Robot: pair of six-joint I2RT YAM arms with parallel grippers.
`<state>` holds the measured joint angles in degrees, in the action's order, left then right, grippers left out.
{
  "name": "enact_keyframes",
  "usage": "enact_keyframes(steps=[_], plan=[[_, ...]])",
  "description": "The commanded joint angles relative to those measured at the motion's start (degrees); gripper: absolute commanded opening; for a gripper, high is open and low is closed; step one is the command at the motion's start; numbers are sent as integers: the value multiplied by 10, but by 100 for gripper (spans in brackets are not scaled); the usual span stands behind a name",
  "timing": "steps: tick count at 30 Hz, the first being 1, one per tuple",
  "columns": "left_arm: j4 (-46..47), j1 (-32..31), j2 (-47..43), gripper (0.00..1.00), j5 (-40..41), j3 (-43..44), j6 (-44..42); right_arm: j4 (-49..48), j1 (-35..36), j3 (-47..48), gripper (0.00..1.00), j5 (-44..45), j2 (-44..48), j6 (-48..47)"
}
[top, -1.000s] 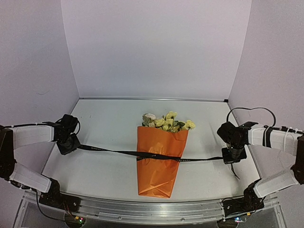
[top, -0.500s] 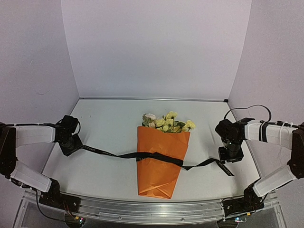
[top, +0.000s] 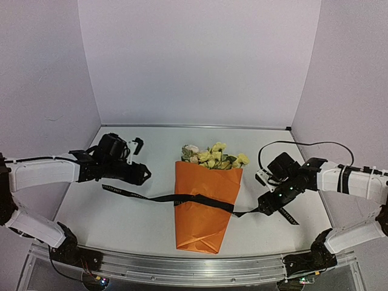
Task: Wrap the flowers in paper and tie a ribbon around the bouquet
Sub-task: Tie the ribbon around the folded bouquet.
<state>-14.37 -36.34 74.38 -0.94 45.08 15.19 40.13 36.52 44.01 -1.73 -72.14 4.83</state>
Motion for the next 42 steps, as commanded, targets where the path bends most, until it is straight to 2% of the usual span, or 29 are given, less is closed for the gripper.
enact_keyframes(steps=[1, 5, 12, 22, 32, 36, 42], plan=[[80, -63, 29, 66, -63, 11, -264, -144, 7, -45, 75, -106, 11, -101], [73, -66, 70, 66, -127, 17, -381, -185, 14, -67, 76, -147, 11, -150], [47, -86, 160, 66, -143, 51, -457, -209, 24, -80, 77, -172, 4, -193], [81, -91, 248, 67, -132, 82, -514, -206, 29, -81, 77, -175, -7, -205], [133, -93, 292, 66, -119, 83, -537, -208, 35, -80, 79, -170, -36, -242], [133, -93, 304, 58, -126, 88, -539, -209, 39, -65, 80, -174, -57, -259], [139, -93, 308, 34, -125, 87, -534, -220, 56, -39, 80, -156, -107, -292]])
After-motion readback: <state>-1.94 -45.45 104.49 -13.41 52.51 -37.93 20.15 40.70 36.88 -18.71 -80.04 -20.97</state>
